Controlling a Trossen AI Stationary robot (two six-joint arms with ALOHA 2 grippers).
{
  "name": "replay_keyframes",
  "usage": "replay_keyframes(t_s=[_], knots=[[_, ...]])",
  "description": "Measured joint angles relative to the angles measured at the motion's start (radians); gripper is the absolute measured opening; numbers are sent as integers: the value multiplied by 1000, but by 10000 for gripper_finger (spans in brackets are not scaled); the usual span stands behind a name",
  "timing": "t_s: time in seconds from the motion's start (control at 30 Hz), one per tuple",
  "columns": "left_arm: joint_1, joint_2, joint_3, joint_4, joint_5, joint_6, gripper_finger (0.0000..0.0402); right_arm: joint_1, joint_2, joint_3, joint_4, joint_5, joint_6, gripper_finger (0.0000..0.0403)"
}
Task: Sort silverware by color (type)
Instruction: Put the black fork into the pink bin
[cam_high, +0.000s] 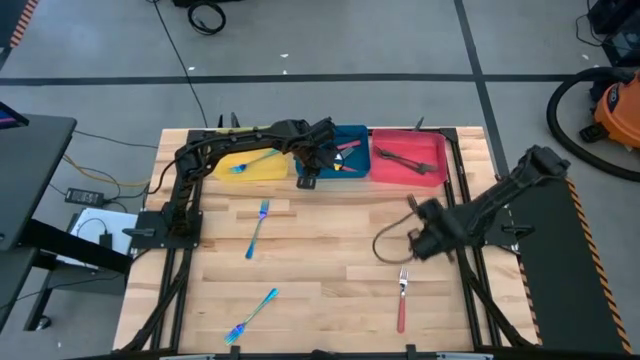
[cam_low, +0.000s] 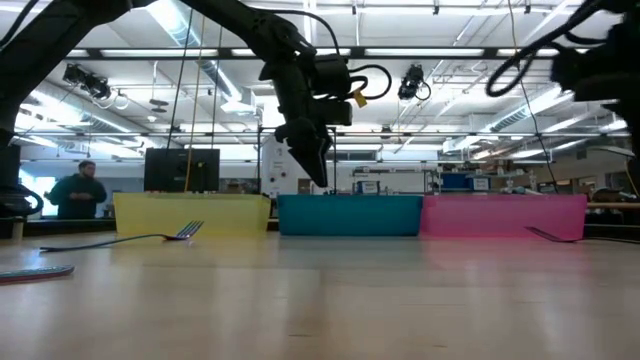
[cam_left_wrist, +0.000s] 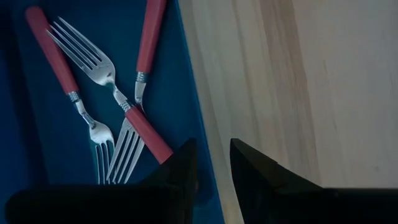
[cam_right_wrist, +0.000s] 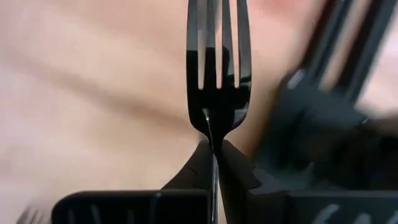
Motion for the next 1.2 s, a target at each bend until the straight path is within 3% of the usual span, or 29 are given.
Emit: replay_keyframes(t_s=[0.33, 0.53, 0.67, 0.83, 1.0, 1.2], knots=[[-5, 0, 0, -18, 0, -2, 96, -441, -168, 2, -63, 369, -474, 13], [-24, 0, 0, -33, 0, -2, 96, -721, -189, 2, 119, 516, -850, 13], [-36, 0, 0, -33, 1, -2, 96, -882, -189, 2, 391, 508, -1211, 13], [-38, 0, 0, -38, 1, -2, 96, -1063, -183, 4, 683, 375, -1559, 13], [-37, 0, 0, -128, 0, -9, 96, -1193, -139, 4, 804, 265, -1741, 13], [-38, 0, 0, -226, 1, -67, 96, -1294, -23, 4, 830, 170, -1838, 14]])
